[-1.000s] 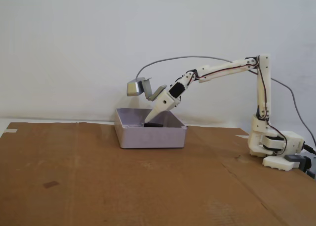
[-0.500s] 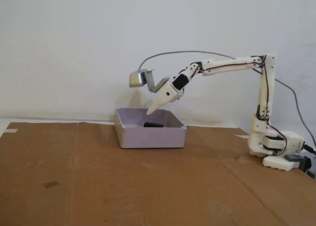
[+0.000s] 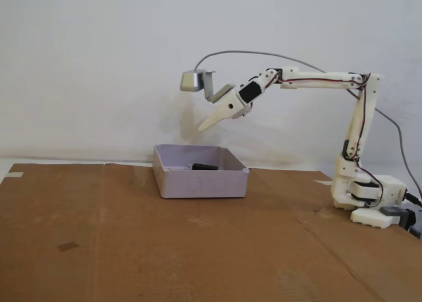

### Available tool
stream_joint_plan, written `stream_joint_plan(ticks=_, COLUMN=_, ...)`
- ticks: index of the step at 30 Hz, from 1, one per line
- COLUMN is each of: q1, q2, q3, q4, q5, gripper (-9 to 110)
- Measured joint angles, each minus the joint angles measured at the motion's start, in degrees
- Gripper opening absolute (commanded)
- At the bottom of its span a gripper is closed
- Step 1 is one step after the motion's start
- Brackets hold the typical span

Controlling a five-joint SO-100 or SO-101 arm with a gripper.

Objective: Grasp a block and put it in the box.

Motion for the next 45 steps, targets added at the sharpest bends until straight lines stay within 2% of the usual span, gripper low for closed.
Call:
stream_joint_plan(ticks=15, q1=-4.3, q2=9.5, q3=0.0, q4=9.3, q5=0.0, gripper=38)
stream_joint_plan(ticks=30, q1=-7.7, q2=19.2, q3=0.6, q4=9.6, q5=0.0, gripper=37)
stream_joint_plan(ticks=38, q1=-11.0, q2=26.5, q3=8.0, q4=9.7, q5=0.0, gripper=15)
stream_joint_plan(ticks=45, q1=-10.9, q2=34.8, q3=15.1, q4=9.7, q5=0.0, gripper=8)
